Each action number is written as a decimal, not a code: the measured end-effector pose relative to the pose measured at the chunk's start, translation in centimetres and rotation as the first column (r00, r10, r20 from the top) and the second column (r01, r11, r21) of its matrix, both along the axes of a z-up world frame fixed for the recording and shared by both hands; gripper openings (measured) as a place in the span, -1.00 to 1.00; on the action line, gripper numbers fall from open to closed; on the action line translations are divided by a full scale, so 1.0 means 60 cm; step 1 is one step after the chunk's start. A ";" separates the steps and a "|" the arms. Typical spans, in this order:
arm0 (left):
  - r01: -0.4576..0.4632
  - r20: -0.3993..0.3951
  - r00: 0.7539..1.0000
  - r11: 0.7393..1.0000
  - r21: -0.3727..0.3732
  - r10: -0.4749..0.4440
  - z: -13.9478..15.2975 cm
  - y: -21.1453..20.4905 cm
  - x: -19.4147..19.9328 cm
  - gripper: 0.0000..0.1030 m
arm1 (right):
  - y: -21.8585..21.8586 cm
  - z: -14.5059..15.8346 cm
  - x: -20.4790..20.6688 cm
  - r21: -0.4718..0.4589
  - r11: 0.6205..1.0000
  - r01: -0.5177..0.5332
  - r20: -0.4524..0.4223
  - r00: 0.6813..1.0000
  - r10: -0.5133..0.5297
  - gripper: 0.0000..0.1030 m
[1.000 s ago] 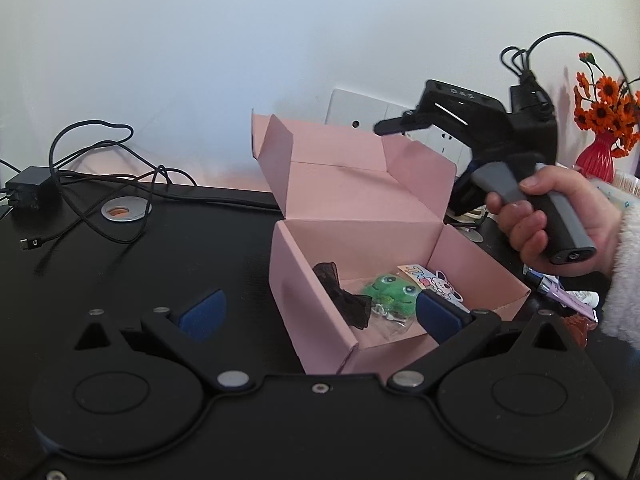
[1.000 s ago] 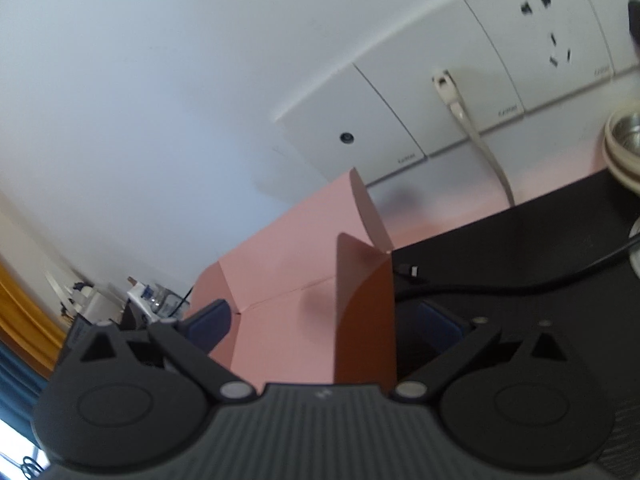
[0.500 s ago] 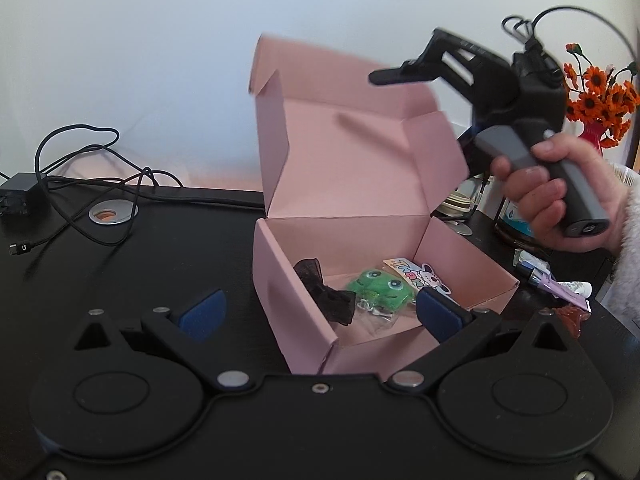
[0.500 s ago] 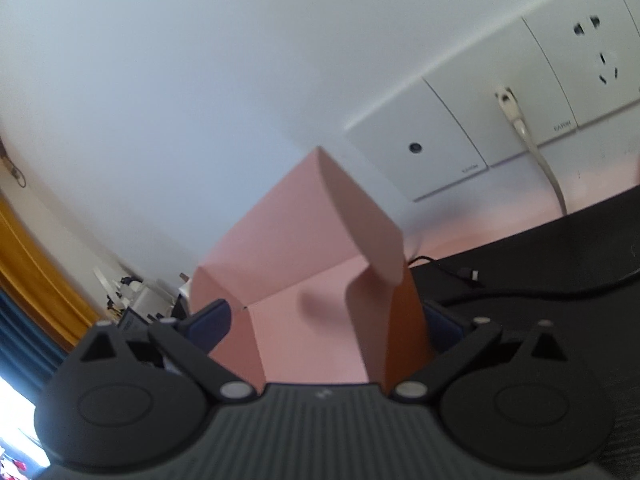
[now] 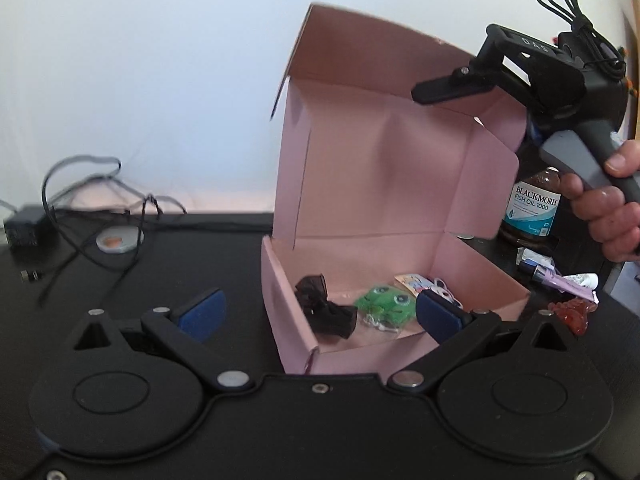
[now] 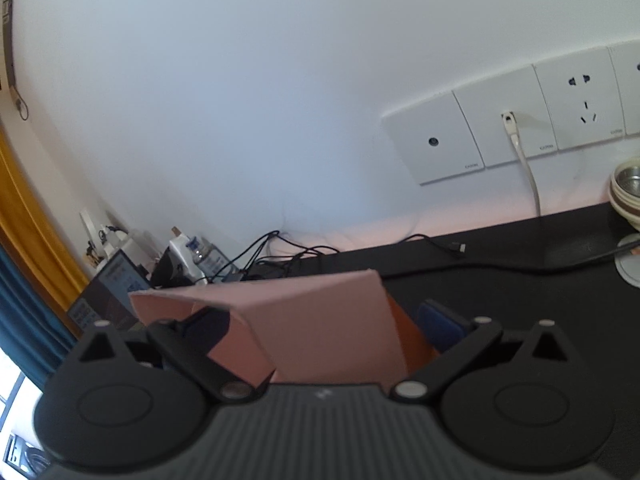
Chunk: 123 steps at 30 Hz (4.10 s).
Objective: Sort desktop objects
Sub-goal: 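Fold the lid over the box opening with the right gripper, then press the closed JON box lid flat with the right gripper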
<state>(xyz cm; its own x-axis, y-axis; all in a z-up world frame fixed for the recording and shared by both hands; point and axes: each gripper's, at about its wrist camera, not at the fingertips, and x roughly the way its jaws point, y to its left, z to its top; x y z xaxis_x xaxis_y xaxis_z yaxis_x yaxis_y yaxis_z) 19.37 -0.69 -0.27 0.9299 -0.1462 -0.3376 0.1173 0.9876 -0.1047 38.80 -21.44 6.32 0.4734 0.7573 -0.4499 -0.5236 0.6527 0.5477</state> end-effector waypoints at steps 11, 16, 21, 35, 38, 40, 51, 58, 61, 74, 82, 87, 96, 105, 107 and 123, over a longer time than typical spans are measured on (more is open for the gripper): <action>0.030 0.161 0.986 0.998 0.052 -0.038 0.011 -0.014 -0.019 1.00 | -0.014 0.014 -0.098 -0.062 0.998 -0.009 0.062 0.998 0.013 0.97; 0.059 0.177 0.983 0.998 -0.022 -0.055 0.021 -0.001 -0.011 1.00 | -0.026 0.016 -0.116 -0.042 0.999 0.029 0.037 0.999 -0.027 0.97; 0.106 0.189 0.977 0.994 -0.042 -0.096 0.028 -0.005 -0.006 0.99 | -0.037 0.016 -0.136 -0.052 0.997 0.054 -0.006 0.998 -0.055 0.97; 0.159 0.207 0.966 0.987 0.008 -0.157 0.028 -0.026 -0.028 1.00 | -0.045 0.011 -0.189 -0.017 0.996 0.088 -0.077 0.993 -0.089 0.97; 0.160 0.190 0.968 0.986 0.035 -0.164 0.025 -0.031 -0.034 1.00 | -0.039 0.011 -0.185 -0.022 0.995 0.095 -0.076 0.992 -0.097 0.99; 0.159 0.165 0.972 0.985 0.071 -0.169 0.023 -0.039 -0.039 1.00 | -0.038 0.005 -0.184 -0.022 0.995 0.099 -0.085 0.991 -0.100 0.99; 0.211 0.068 0.971 0.959 0.191 -0.228 0.016 -0.052 -0.092 1.00 | -0.065 -0.037 -0.212 -0.032 0.990 0.135 -0.103 0.985 -0.137 0.98; 0.185 0.112 0.970 0.957 0.225 -0.214 0.034 -0.036 -0.151 1.00 | -0.097 -0.008 -0.261 -0.051 0.983 0.177 0.040 0.984 -0.175 0.98; 0.156 0.175 0.965 0.966 0.207 -0.193 0.061 -0.036 -0.162 1.00 | -0.096 0.009 -0.276 -0.047 0.977 0.209 0.129 0.971 -0.201 0.98; 0.132 0.205 0.968 0.988 0.079 -0.146 0.106 -0.049 -0.136 1.00 | -0.080 0.029 -0.299 0.038 0.968 0.248 0.231 0.940 -0.250 0.99; -0.005 0.065 0.998 1.000 -0.030 0.007 0.065 -0.007 -0.092 1.00 | -0.072 -0.036 -0.265 -0.087 0.935 0.343 0.107 0.937 -0.334 0.99; -0.029 0.045 0.999 1.000 -0.010 0.029 0.055 0.005 -0.087 0.99 | -0.070 -0.066 -0.265 -0.129 0.928 0.348 0.072 0.937 -0.342 0.99; -0.054 -0.016 0.998 0.995 0.085 0.056 0.021 -0.018 -0.069 1.00 | -0.056 -0.093 -0.266 -0.167 0.922 0.350 0.054 0.937 -0.346 0.99; -0.051 -0.023 0.998 0.992 0.113 0.054 0.006 -0.022 -0.062 1.00 | -0.047 -0.109 -0.254 -0.183 0.927 0.327 0.070 0.945 -0.319 0.99; -0.053 -0.020 0.998 0.993 0.110 0.055 0.005 -0.022 -0.060 1.00 | -0.046 -0.109 -0.249 -0.179 0.930 0.320 0.071 0.947 -0.312 0.99; -0.059 -0.005 0.998 0.994 0.090 0.060 0.000 -0.021 -0.031 1.00 | -0.036 -0.129 -0.183 -0.088 0.957 0.275 -0.018 0.961 -0.277 0.99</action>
